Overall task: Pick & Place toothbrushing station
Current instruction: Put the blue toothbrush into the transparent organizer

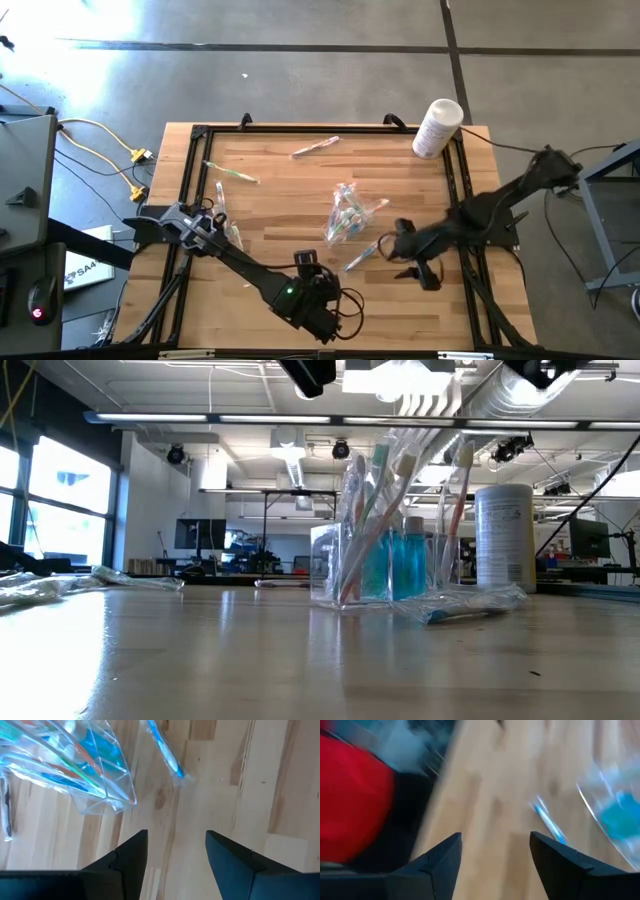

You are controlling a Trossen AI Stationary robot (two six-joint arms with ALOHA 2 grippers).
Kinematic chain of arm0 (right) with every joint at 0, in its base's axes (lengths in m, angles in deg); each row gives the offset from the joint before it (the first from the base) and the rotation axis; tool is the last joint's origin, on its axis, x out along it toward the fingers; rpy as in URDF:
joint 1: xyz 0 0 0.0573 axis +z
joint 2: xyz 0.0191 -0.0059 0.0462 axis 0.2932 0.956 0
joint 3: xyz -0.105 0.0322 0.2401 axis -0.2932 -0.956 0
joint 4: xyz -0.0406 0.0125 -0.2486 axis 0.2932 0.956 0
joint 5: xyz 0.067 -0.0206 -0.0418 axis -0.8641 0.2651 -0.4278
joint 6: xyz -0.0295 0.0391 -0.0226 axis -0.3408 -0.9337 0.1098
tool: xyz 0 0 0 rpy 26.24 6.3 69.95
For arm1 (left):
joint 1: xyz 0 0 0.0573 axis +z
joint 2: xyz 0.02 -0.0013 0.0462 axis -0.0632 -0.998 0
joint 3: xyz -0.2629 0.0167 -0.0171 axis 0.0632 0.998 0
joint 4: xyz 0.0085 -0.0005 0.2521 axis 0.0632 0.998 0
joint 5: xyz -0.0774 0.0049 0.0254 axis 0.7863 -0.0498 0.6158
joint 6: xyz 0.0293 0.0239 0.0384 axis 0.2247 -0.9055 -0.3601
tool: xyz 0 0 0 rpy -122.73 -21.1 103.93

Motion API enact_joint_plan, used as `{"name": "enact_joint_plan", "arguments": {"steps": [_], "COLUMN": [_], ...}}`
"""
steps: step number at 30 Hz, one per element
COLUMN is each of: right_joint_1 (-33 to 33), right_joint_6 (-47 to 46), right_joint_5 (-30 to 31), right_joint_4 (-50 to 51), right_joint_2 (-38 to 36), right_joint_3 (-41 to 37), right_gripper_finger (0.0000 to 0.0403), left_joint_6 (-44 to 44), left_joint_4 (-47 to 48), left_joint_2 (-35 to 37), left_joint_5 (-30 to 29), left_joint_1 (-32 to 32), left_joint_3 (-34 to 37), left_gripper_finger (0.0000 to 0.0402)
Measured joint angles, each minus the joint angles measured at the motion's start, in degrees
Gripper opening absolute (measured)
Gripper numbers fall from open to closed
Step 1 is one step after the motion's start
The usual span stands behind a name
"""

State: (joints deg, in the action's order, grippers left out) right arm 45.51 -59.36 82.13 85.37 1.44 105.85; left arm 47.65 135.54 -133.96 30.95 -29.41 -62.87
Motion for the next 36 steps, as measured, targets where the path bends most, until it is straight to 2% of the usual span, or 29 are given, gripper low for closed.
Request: {"name": "enact_joint_plan", "arguments": {"steps": [5,9,11,17,20,23,27,33,36], "right_joint_1": [2.76,2.23,1.93,0.85,-0.65,-2.37,-4.28,-6.32,-7.21], "right_joint_6": [-2.47,-2.69,-0.23,6.04,6.38,6.2,6.17,5.74,5.45], "right_joint_5": [10.06,12.57,13.3,20.5,23.85,23.23,18.01,16.21,13.45], "right_joint_4": [-2.72,-15.06,-20.56,-22.71,-23.14,-23.75,-24.24,-24.68,-24.48], "right_joint_2": [2.26,5.34,7.29,15.18,19.16,22.36,25.73,28.69,28.89], "right_joint_3": [-8.87,-14.95,-16.04,-16.63,-16.62,-16.62,-16.62,-16.36,-16.36], "right_gripper_finger": [0.0227,0.0227,0.0227,0.0227,0.0227,0.0227,0.0227,0.0226,0.0211], "left_joint_6": [-0.24,-0.37,-0.56,-1.53,-1.51,-1.51,-1.51,-1.73,-1.73], "left_joint_4": [0.05,0.02,-0.05,-1.22,-1.18,-1.16,-1.13,-1.14,-1.2], "left_joint_2": [-0.14,-0.14,-0.14,-0.14,-0.14,-0.14,-0.14,-0.14,-0.14], "left_joint_5": [-0.03,-0.09,-0.22,-0.46,-0.48,-0.48,-0.18,-0.19,-0.16], "left_joint_1": [0.0,0.02,0.02,0.02,0.02,0.02,0.0,0.02,0.0], "left_joint_3": [0.04,0.07,0.07,0.07,0.07,0.07,0.04,0.04,0.04], "left_gripper_finger": [0.0191,0.0191,0.0191,0.0191,0.0191,0.0191,0.0191,0.0191,0.0191]}}
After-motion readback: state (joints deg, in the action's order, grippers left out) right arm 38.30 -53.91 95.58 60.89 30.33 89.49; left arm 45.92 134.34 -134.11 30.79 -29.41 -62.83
